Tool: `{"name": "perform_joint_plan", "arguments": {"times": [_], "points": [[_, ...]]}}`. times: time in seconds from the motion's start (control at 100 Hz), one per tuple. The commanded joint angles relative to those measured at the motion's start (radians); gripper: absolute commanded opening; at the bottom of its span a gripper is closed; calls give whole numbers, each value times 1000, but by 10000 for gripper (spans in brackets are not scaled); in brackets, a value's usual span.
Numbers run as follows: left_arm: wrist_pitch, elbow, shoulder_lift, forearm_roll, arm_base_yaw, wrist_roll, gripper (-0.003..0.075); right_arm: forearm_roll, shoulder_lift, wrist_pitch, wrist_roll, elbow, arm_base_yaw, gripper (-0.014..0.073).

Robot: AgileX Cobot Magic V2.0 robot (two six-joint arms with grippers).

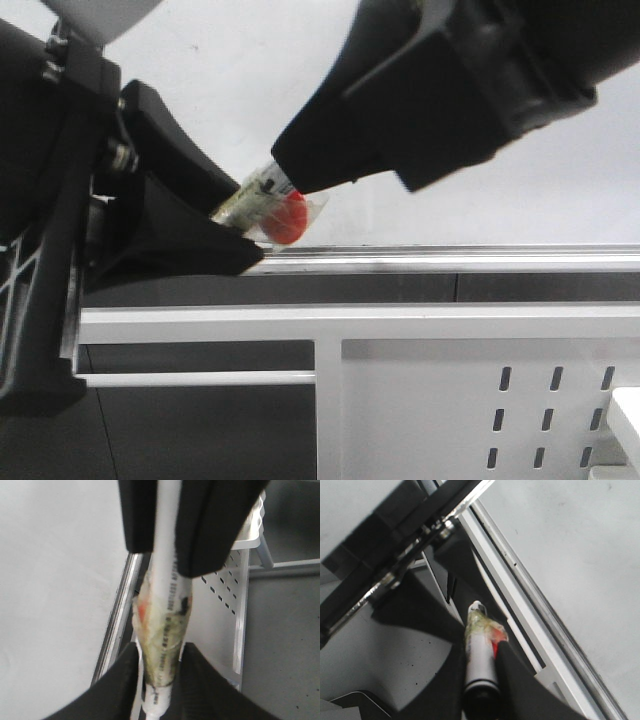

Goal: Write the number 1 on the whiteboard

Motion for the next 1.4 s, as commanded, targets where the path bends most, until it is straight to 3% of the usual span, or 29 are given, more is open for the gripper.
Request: {"name": "perform_joint_plan", "arguments": {"times": [0.0,0.1,0.3,0.44,0.53,0.67,0.83,0.95,1.09,1.39], "points": [[-42,-35,-35,-73,-9,-14,408,-3,-20,-84,-11,-36,2,-71],[7,-35,-85,-176,-9,-14,431,-3,-26,-93,-11,-36,0,-71],[113,-28,-268,-226,-9,-14,428,-3,-60,-91,5,-34,-6,-71],[281,-20,-429,-316,-9,-16,388,6,-98,-70,58,-34,-31,-71],[384,-17,-535,-358,-5,-57,282,6,-115,-36,58,-34,-47,-71],[417,13,-681,-351,14,-146,-23,9,-126,9,66,-33,-74,-69],[417,75,-804,-264,62,-288,-20,9,-130,-80,101,-27,-131,-69],[412,124,-871,-136,112,-520,-20,9,-142,-196,101,-11,-163,-69],[399,168,-901,-34,171,-691,-20,9,-143,-247,101,-8,-195,-69],[285,205,-901,-23,238,-726,-20,2,-172,-264,94,-8,-220,-69]]}}
